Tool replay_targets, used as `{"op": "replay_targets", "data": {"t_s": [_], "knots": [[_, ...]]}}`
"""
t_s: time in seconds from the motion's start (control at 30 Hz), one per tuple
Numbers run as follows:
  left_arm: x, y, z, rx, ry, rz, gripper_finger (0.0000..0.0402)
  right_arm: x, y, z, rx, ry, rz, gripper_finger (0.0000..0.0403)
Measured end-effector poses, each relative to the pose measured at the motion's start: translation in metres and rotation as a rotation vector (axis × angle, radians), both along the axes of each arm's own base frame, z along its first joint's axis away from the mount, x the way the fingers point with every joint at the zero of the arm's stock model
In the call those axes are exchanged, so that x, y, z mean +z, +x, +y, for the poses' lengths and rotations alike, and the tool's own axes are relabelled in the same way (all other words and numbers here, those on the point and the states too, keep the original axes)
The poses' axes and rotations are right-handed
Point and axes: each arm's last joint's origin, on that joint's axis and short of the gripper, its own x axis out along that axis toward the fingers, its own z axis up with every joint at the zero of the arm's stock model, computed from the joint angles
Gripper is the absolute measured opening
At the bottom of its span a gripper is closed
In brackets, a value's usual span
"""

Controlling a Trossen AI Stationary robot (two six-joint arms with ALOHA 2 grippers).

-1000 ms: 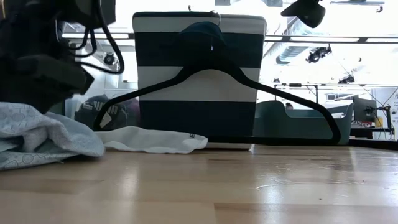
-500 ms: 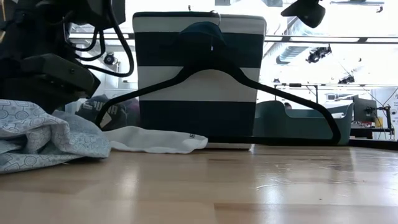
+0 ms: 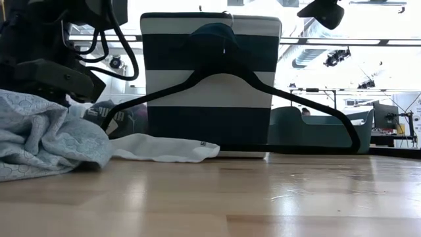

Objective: Pick & Place Cloths
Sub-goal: Put the white shirt into the blue bin

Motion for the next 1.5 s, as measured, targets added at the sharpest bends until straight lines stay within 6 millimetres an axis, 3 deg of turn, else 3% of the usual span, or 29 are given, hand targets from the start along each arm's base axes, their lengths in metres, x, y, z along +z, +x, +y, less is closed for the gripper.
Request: {"op": "replay_targets", "data": {"t_s": [0.4, 0.63, 0.83, 1.3, 1.5], "knots": [[0.0, 0.0, 0.0, -0.048, -0.001, -0.003, 0.0102, 0.0, 0.0, 0.0, 0.0, 0.0, 0.0, 0.0237], [0.001, 0.001, 0.0, -0.049, -0.015, 0.004, 0.0096, 0.0, 0.0, 0.0, 0.0, 0.0, 0.0, 0.0237], [0.014, 0.009, -0.003, -0.132, -0.006, -0.012, 0.0085, 0.0, 0.0, 0.0, 0.001, 0.0, 0.0, 0.0237], [0.083, 0.028, -0.011, -0.313, -0.079, -0.282, 0.0078, 0.0, 0.0, 0.0, 0.0, 0.0, 0.0, 0.0237], [0.135, 0.03, -0.015, -0.52, -0.115, -0.466, 0.0078, 0.0, 0.0, 0.0, 0.0, 0.0, 0.0, 0.0237]]}}
